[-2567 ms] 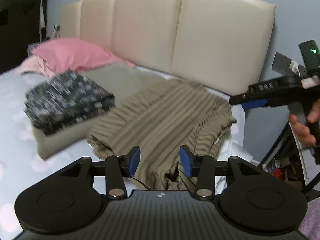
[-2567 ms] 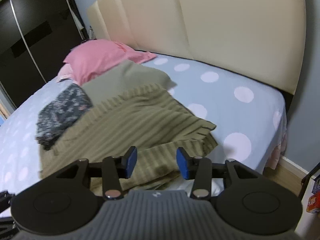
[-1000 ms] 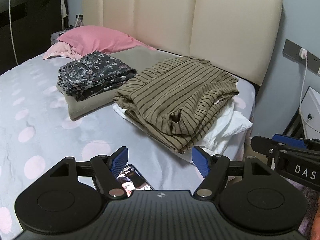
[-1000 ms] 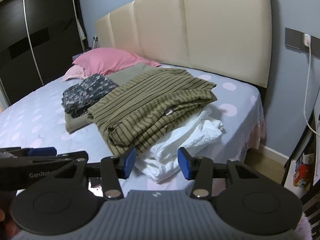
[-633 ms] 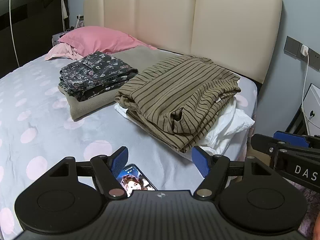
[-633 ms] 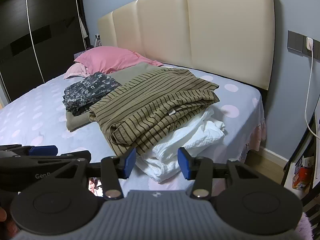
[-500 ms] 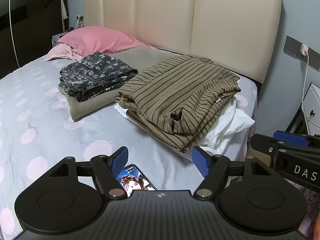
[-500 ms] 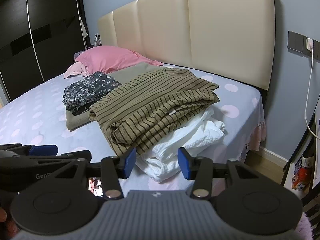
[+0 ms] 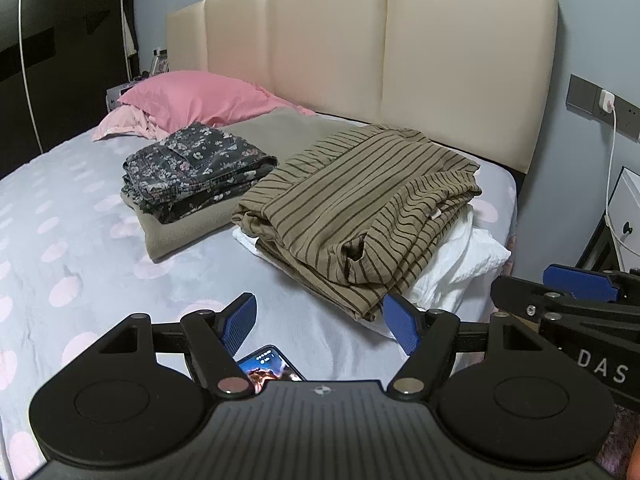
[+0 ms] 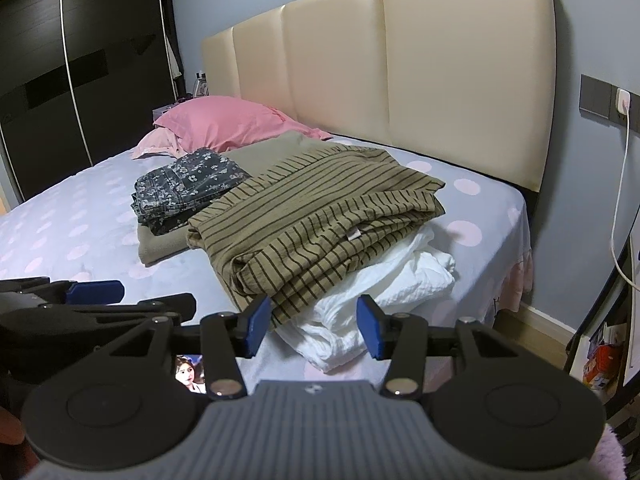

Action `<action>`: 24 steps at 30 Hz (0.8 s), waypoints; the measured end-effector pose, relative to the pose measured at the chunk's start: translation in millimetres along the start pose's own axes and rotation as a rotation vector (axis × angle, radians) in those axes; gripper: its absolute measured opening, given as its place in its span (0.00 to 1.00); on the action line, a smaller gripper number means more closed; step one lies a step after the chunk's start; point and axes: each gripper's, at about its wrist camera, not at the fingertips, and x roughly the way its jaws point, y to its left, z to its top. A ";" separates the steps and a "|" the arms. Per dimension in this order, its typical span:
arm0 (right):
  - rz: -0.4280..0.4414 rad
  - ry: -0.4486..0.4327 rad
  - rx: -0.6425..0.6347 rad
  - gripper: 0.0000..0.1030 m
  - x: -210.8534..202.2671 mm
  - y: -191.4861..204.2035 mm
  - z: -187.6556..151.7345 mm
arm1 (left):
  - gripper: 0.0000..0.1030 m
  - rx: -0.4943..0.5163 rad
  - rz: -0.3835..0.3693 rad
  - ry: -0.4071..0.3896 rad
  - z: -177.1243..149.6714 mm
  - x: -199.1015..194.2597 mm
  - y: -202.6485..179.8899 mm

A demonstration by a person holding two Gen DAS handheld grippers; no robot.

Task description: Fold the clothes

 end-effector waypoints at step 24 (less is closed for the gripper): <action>0.002 -0.006 -0.006 0.51 1.9 0.1 0.6 | 0.67 0.021 0.018 -0.004 -1.7 -2.3 -4.9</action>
